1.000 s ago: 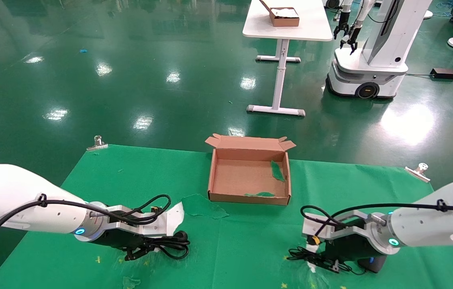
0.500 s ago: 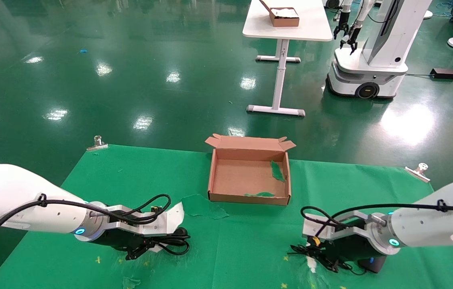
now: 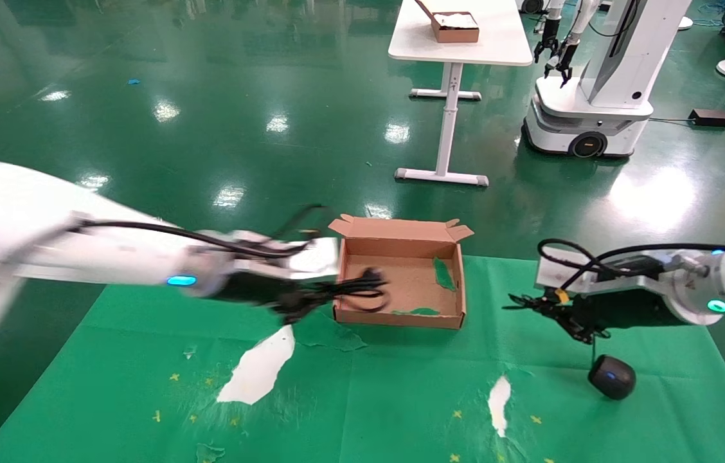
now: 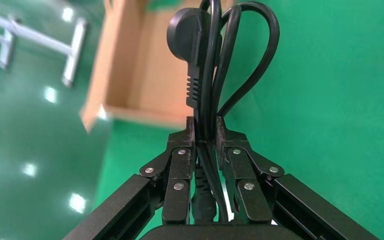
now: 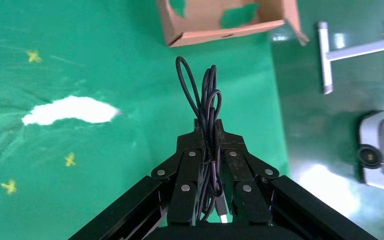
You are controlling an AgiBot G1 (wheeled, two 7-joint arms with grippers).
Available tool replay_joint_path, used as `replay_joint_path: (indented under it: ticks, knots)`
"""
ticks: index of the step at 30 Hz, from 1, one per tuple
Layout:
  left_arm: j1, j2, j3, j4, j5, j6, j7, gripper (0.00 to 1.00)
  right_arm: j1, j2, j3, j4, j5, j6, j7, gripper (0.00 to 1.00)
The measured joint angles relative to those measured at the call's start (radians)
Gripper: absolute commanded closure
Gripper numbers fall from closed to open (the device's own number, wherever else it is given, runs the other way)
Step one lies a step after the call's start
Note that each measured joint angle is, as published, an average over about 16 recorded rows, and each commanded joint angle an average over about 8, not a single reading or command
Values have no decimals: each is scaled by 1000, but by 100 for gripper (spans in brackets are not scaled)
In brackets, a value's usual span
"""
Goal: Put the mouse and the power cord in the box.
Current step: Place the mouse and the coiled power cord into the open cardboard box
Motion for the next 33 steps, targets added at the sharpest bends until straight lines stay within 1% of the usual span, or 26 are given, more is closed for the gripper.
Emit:
replay_joint_path:
  ticks: [4, 8, 9, 12, 16, 17, 21, 25, 29, 33]
  knots:
    - [24, 63, 54, -6, 2, -148, 49, 100, 6, 33, 7, 63, -10, -16, 36, 100]
    - [47, 103, 136, -12, 4, -300, 87, 100, 12, 62, 13, 113, -13, -33, 61, 100]
    - [51, 108, 160, -16, 2, -336, 92, 93, 14, 69, 15, 125, -13, -37, 66, 100]
    - [58, 112, 236, -28, -5, -428, 93, 56, 19, 89, 21, 157, -13, -49, 80, 100]
    - [51, 113, 334, -32, -12, -517, 64, 6, 25, 111, 29, 194, -11, -60, 95, 100]
    - [48, 114, 356, -31, -14, -534, 54, 0, 26, 115, 31, 202, -10, -61, 97, 100]
    - [32, 114, 436, -27, -17, -583, 7, 0, 25, 126, 41, 219, 1, -58, 104, 100]
    - [16, 113, 497, -29, -28, -610, -40, 0, 25, 128, 50, 221, 14, -48, 100, 100]
    - [-3, 111, 537, -20, -40, -641, -78, 0, 32, 119, 55, 211, 25, -36, 89, 100]
    - [-26, 105, 556, 11, -60, -675, -113, 0, 46, 97, 58, 193, 33, -25, 73, 100]
